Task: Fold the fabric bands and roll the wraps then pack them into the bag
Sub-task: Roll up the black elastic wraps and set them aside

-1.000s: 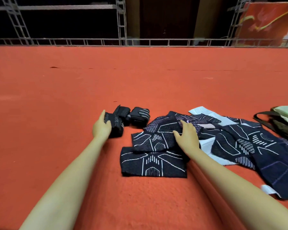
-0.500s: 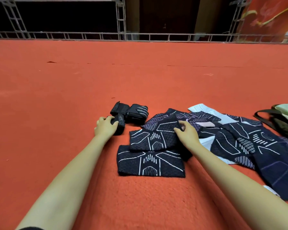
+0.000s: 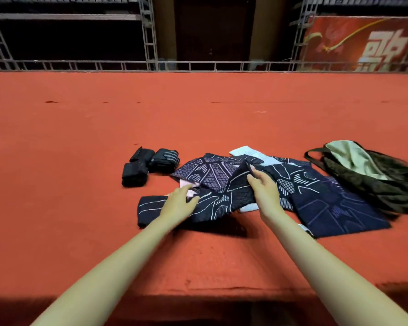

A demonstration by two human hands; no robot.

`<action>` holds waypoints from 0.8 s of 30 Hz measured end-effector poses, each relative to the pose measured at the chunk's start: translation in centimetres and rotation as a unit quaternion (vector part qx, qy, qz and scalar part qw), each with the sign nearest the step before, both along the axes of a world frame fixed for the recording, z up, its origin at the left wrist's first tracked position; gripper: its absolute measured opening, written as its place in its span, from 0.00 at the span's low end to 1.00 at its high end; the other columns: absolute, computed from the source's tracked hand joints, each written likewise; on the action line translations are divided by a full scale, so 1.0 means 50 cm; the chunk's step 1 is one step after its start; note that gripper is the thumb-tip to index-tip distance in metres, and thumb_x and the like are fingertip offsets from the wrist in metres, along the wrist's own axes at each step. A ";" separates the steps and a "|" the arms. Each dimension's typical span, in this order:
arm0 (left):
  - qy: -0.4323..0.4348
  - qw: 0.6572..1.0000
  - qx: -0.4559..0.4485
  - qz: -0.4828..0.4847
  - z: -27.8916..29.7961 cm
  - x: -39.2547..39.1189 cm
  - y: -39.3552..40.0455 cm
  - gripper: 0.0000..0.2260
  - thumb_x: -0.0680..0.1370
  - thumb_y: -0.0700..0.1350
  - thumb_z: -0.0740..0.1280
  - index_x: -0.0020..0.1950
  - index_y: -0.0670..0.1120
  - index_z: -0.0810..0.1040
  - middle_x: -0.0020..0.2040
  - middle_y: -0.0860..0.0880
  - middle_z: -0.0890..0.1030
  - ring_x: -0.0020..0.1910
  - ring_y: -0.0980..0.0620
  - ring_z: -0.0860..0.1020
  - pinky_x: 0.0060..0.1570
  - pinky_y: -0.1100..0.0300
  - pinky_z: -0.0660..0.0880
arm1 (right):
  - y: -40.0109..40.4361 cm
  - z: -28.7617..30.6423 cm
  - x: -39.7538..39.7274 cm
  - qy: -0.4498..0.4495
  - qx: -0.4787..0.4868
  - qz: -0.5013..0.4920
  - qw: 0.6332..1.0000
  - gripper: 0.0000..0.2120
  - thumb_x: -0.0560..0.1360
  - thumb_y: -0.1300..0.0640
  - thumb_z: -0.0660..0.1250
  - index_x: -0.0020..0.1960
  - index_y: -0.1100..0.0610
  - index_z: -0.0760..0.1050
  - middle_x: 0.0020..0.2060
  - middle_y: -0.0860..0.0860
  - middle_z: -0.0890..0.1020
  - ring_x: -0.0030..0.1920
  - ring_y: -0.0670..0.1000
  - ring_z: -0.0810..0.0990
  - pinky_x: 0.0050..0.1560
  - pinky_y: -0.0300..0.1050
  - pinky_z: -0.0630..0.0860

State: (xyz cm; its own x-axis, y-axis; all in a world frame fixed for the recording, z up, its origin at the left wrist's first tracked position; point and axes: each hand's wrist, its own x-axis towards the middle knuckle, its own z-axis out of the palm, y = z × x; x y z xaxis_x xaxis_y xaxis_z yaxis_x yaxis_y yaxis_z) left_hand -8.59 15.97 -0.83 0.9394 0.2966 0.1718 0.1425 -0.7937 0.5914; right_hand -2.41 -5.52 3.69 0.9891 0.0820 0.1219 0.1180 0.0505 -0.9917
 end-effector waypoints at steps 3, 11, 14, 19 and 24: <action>0.050 0.998 0.035 -0.006 -0.026 0.000 -0.081 0.29 0.74 0.56 0.67 0.73 0.49 0.64 0.67 0.44 0.73 0.66 0.43 0.70 0.64 0.53 0.68 | -0.091 -0.039 -0.012 0.002 -0.046 -0.049 0.998 0.12 0.77 0.64 0.63 0.59 0.61 0.75 0.49 0.61 0.82 0.44 0.49 0.77 0.42 0.32 0.73; 0.002 0.999 -0.027 0.023 -0.060 0.003 -0.190 0.24 0.74 0.45 0.65 0.71 0.51 0.67 0.62 0.47 0.78 0.60 0.44 0.76 0.55 0.56 0.71 | -0.215 -0.155 -0.002 0.024 -0.250 -0.130 0.959 0.15 0.74 0.57 0.68 0.60 0.59 0.77 0.52 0.56 0.82 0.56 0.56 0.78 0.55 0.44 0.70; -0.048 0.996 -0.061 0.032 -0.075 -0.010 -0.187 0.23 0.73 0.43 0.66 0.68 0.50 0.71 0.59 0.47 0.80 0.56 0.46 0.77 0.53 0.58 0.70 | -0.191 -0.148 -0.012 0.000 -0.266 -0.162 0.950 0.15 0.73 0.57 0.67 0.59 0.57 0.77 0.49 0.54 0.82 0.53 0.55 0.78 0.55 0.47 0.71; -0.085 0.992 -0.080 0.048 -0.081 0.005 -0.182 0.20 0.73 0.42 0.67 0.65 0.50 0.74 0.53 0.44 0.80 0.49 0.45 0.77 0.48 0.56 0.71 | -0.132 -0.123 -0.034 -0.130 -0.213 -0.121 0.961 0.09 0.71 0.60 0.69 0.51 0.56 0.81 0.39 0.49 0.81 0.40 0.46 0.77 0.48 0.40 0.73; -0.110 0.990 -0.073 0.041 -0.094 0.010 -0.176 0.19 0.73 0.42 0.68 0.63 0.50 0.75 0.51 0.45 0.81 0.44 0.48 0.76 0.47 0.57 0.71 | -0.090 -0.170 -0.054 -0.210 -0.288 0.053 0.933 0.04 0.72 0.55 0.70 0.45 0.53 0.82 0.40 0.45 0.83 0.41 0.43 0.79 0.46 0.35 0.72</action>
State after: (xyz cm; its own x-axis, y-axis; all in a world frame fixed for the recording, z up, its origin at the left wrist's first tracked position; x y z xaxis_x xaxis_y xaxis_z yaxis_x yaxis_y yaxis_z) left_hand -8.09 7.18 -5.52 0.8559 0.4072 0.3187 0.0580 -0.6881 0.7233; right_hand -5.11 -10.02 -4.82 0.8470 0.3483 0.4017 0.5263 -0.4422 -0.7263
